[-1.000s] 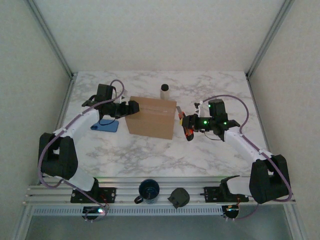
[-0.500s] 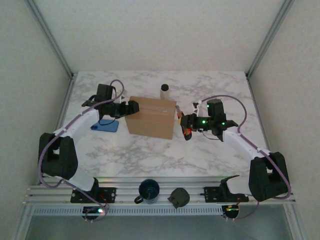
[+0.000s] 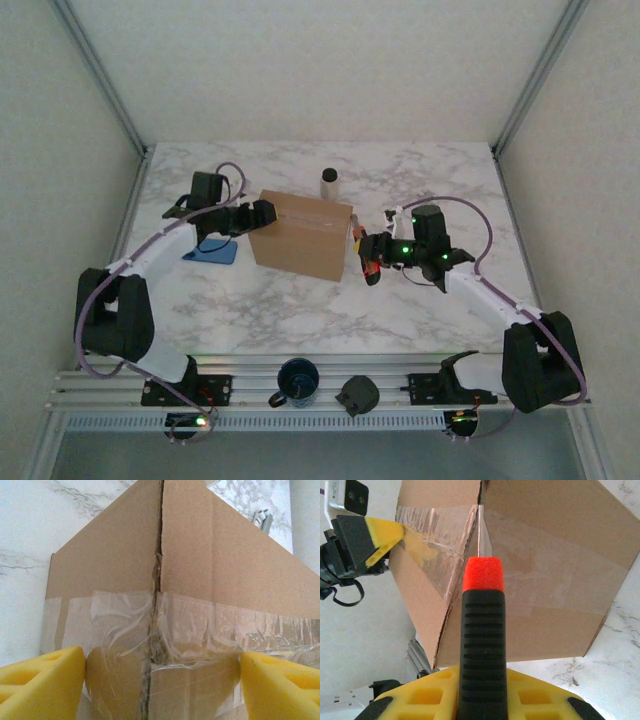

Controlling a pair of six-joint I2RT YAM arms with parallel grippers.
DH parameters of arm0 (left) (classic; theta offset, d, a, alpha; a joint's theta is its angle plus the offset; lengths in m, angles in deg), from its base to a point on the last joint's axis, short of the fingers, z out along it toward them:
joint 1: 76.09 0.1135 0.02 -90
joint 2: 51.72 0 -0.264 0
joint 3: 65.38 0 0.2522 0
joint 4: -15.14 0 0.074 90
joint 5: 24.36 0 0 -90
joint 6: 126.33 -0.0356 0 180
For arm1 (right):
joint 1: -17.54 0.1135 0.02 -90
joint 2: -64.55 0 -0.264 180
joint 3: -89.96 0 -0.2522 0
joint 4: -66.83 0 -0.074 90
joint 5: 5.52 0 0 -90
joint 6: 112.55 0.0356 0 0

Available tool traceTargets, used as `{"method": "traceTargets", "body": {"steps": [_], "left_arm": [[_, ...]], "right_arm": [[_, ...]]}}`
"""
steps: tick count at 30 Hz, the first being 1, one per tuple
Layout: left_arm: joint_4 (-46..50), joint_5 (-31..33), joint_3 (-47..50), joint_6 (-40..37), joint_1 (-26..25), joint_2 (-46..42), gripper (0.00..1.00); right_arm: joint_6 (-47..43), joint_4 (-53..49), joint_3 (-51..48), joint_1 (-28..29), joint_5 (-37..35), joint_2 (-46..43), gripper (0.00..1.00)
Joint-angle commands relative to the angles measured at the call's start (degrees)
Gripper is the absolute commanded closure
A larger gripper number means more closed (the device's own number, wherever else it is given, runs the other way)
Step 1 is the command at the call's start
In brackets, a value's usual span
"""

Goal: Unpack the express box

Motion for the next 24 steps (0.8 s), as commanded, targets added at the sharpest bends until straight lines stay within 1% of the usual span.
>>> {"method": "traceTargets", "body": {"steps": [1, 15, 24], "left_arm": [[0.4, 1.0, 3.5, 4.6, -0.3, 1.4, 0.23], [-0.2, 1.7, 4.6, 5.9, -0.3, 0.9, 0.23], [0.3, 4.0, 4.7, 6.2, -0.3, 1.0, 0.23]], "right_arm": [[3.0, 0.6, -1.8, 2.1, 2.9, -1.0, 1.00], [8.6, 3.8, -3.9, 4.1, 2.9, -3.5, 1.00], [11.1, 5.6, -5.2, 5.3, 2.5, -5.3, 1.00]]}}
